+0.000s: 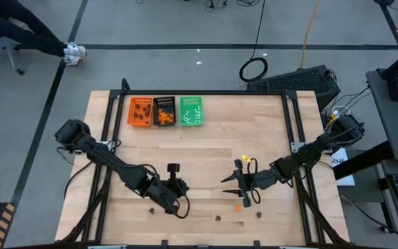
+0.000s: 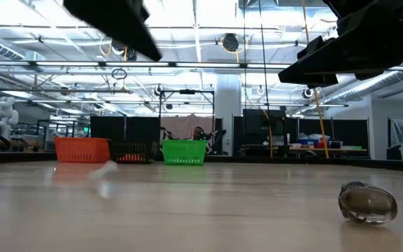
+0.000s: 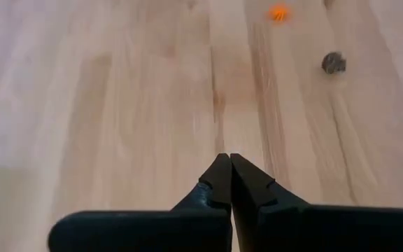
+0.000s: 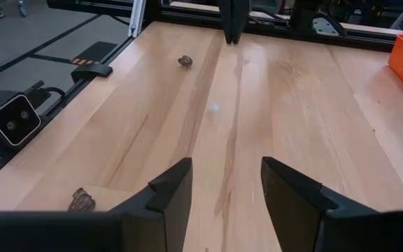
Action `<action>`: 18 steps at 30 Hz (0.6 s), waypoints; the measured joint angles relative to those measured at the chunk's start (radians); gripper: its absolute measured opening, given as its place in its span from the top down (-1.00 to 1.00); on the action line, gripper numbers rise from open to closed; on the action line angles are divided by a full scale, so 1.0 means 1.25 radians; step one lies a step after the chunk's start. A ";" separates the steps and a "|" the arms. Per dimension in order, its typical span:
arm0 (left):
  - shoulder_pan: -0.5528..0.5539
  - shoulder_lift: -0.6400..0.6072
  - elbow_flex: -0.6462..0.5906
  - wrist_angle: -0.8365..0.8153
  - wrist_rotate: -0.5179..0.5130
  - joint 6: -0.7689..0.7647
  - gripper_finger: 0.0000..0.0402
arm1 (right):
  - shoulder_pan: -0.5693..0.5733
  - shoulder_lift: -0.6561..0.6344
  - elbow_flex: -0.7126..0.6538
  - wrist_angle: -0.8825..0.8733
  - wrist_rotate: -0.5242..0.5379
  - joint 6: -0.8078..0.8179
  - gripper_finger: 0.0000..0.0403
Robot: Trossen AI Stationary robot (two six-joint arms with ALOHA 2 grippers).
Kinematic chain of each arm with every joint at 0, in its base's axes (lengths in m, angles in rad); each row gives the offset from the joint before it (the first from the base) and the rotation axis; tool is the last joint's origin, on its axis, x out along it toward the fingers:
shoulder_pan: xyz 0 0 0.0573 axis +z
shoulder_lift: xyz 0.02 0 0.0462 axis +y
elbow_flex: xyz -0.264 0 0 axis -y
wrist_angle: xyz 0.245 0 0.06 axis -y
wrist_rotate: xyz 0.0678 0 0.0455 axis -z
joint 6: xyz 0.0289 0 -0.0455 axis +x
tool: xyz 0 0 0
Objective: Sort Halloween decoration
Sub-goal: Put the white bone toy into the green bin
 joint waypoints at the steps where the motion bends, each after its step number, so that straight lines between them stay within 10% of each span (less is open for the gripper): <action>1: -0.001 0.001 -0.014 0.003 0.005 -0.027 1.00 | 0.000 0.000 0.000 0.002 0.000 0.000 0.23; 10: -0.049 0.010 -0.154 0.054 0.091 -0.221 0.95 | 0.000 0.000 0.000 0.004 0.000 -0.007 0.23; 18: -0.119 0.017 -0.198 0.109 0.053 -0.218 0.52 | 0.000 0.000 0.000 0.051 -0.002 -0.003 0.23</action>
